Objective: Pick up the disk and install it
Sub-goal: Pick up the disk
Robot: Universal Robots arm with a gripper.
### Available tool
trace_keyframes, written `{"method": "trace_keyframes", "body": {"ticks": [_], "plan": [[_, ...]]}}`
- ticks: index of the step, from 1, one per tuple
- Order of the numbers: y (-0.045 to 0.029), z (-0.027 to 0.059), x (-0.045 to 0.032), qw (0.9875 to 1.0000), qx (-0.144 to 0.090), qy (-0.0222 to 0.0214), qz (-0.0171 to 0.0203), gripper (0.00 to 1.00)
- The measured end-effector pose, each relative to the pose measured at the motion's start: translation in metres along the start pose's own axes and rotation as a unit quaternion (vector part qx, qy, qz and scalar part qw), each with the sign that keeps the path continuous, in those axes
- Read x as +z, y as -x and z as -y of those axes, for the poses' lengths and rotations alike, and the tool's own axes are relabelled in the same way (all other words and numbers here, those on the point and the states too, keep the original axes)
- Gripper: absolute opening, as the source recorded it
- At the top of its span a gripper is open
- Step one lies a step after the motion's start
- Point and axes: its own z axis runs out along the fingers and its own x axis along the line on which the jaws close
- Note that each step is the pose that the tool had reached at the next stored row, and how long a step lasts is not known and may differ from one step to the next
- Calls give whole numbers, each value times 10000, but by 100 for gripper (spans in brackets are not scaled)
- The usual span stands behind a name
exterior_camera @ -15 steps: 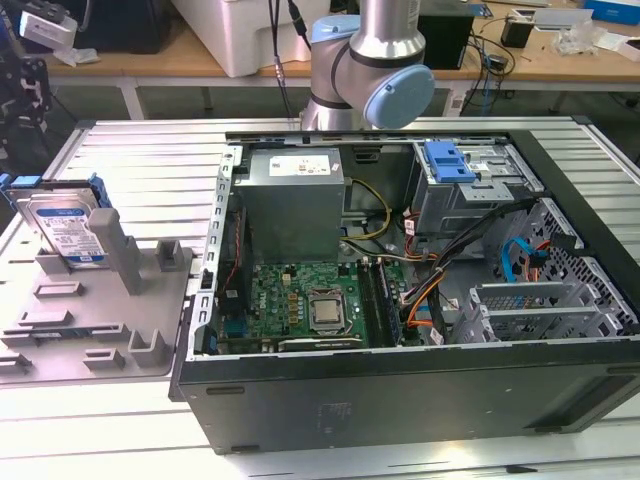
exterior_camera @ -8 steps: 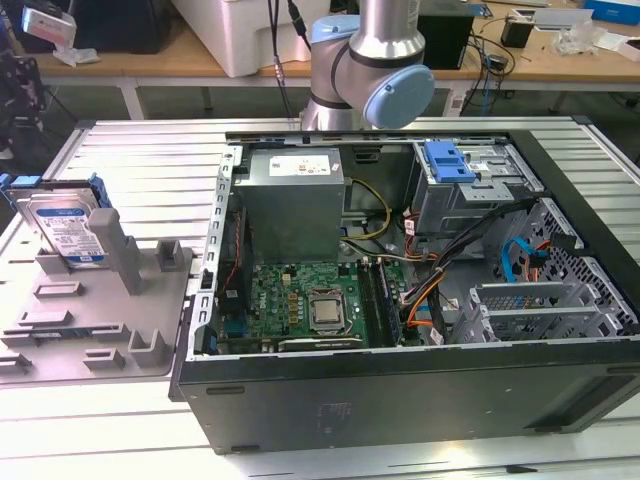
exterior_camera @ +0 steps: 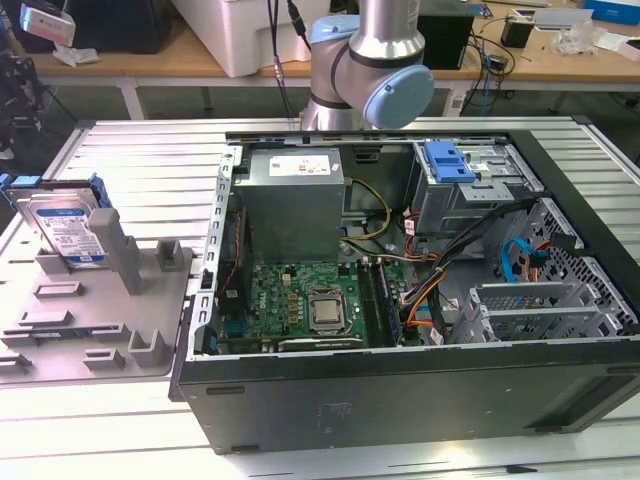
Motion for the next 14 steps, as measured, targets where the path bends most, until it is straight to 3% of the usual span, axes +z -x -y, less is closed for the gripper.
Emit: {"method": "trace_keyframes", "body": {"ticks": [4, 8, 11, 14], "plan": [[-4, -113, 9, 10000, -1, 0, 0, 50], [-3, -112, 17, 10000, -1, 8, 1, 50], [-3, -112, 26, 10000, -16, 45, 7, 50], [-9, -112, 39, 10000, -67, 49, 52, 50]]}}
